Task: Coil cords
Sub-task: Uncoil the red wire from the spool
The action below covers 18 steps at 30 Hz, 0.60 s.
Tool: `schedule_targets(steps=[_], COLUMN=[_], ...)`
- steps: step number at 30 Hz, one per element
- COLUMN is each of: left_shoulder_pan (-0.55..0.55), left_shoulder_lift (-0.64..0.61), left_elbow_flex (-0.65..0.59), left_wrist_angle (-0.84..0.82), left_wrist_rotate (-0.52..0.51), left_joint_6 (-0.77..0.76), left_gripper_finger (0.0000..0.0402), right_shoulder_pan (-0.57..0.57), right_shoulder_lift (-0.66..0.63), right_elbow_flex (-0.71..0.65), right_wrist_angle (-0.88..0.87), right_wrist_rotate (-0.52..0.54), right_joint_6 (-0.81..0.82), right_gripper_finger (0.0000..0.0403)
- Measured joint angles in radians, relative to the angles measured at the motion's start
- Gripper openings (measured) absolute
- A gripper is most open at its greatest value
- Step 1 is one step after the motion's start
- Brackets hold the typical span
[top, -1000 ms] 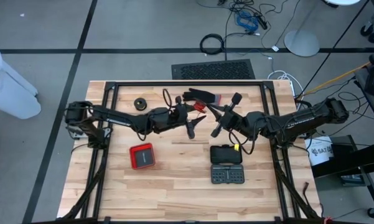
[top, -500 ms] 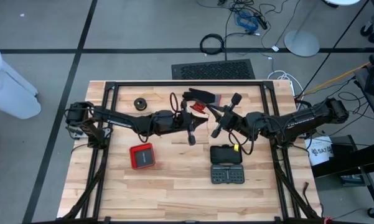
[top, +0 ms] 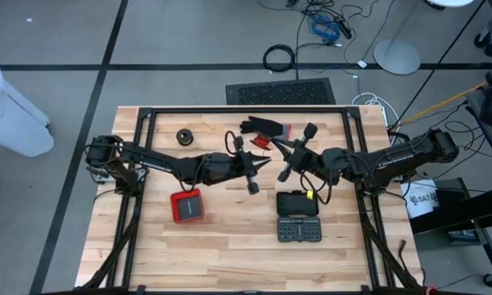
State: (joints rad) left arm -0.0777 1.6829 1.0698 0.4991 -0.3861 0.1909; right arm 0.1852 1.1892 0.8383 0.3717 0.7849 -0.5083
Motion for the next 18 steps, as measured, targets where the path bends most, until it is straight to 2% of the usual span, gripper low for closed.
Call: schedule_targets(steps=[7,11,18], left_shoulder_pan=[-0.045,-0.067,-0.088], left_shoulder_lift=[-0.003,-0.009,-0.02], left_elbow_flex=[0.0,0.0,0.0], left_wrist_angle=[-0.004,-0.003,0.01], left_wrist_rotate=[-0.035,-0.141,-0.199], left_joint_6=[0.02,0.067,0.105], left_gripper_finger=[0.0078,0.0082,0.0083], right_shoulder_pan=[0.0,0.0,0.0], right_shoulder_lift=[0.0,0.0,0.0], right_elbow_flex=[0.0,0.0,0.0], right_wrist_angle=[-0.011,-0.012,-0.021], right_wrist_rotate=[0.0,0.0,0.0], right_joint_6=[0.007,0.006,0.008], right_gripper_finger=[0.0,0.0,0.0])
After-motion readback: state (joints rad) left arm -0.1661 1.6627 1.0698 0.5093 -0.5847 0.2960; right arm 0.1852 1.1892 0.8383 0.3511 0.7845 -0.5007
